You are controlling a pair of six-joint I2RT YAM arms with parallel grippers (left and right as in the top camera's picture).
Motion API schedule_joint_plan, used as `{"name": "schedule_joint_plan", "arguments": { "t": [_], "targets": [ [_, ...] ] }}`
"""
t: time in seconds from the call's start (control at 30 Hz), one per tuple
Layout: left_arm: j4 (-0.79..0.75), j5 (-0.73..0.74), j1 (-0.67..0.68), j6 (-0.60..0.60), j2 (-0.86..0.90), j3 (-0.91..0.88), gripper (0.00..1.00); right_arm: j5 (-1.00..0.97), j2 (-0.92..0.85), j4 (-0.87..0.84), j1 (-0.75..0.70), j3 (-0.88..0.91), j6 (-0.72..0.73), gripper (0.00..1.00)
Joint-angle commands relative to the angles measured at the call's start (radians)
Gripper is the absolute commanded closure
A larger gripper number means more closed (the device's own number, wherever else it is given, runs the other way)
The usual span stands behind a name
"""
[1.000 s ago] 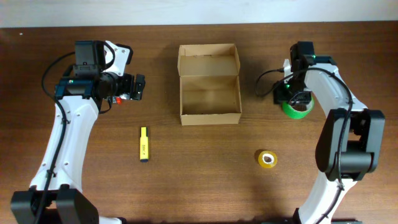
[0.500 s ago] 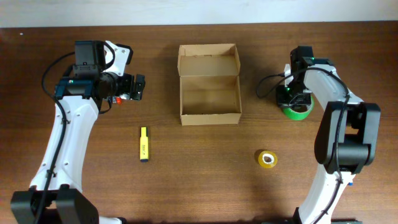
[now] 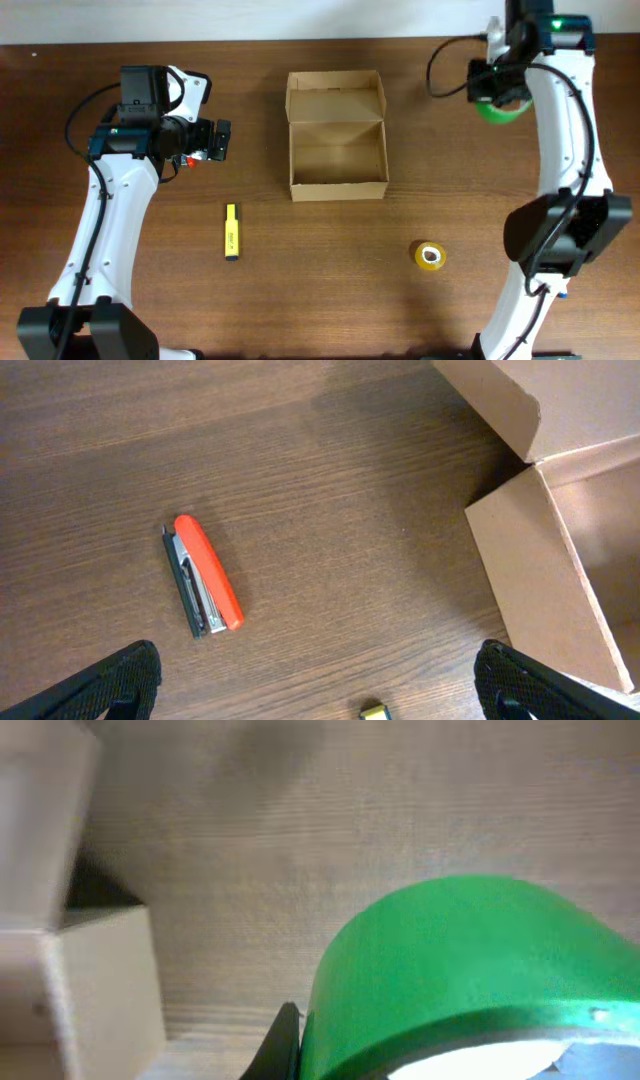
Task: Pack container
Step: 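Carry the green tape with the right gripper into the box and release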
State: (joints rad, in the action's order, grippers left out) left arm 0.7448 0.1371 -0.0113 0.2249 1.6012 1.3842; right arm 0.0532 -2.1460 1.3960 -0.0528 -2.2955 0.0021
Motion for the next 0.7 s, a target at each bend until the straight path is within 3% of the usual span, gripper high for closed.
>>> {"name": "schedule_joint_plan", "arguments": {
  "t": [0.0, 0.1, 0.33, 0.67],
  "targets": [
    [0.000, -0.007, 0.004, 0.017, 0.008, 0.017, 0.01, 0.050, 0.007, 0.020, 0.055, -0.125, 0.006, 0.96],
    [0.000, -0.007, 0.004, 0.017, 0.008, 0.017, 0.00, 0.055, 0.007, 0.036, 0.177, -0.236, 0.000, 0.96],
    [0.000, -0.007, 0.004, 0.017, 0.008, 0.017, 0.00, 0.040, 0.000, 0.041, 0.446, -0.242, -0.032, 0.96],
    [0.000, -0.007, 0.004, 0.017, 0.008, 0.017, 0.01, 0.040, -0.179, 0.077, 0.559, -0.175, -0.032, 0.96]
  ]
}}
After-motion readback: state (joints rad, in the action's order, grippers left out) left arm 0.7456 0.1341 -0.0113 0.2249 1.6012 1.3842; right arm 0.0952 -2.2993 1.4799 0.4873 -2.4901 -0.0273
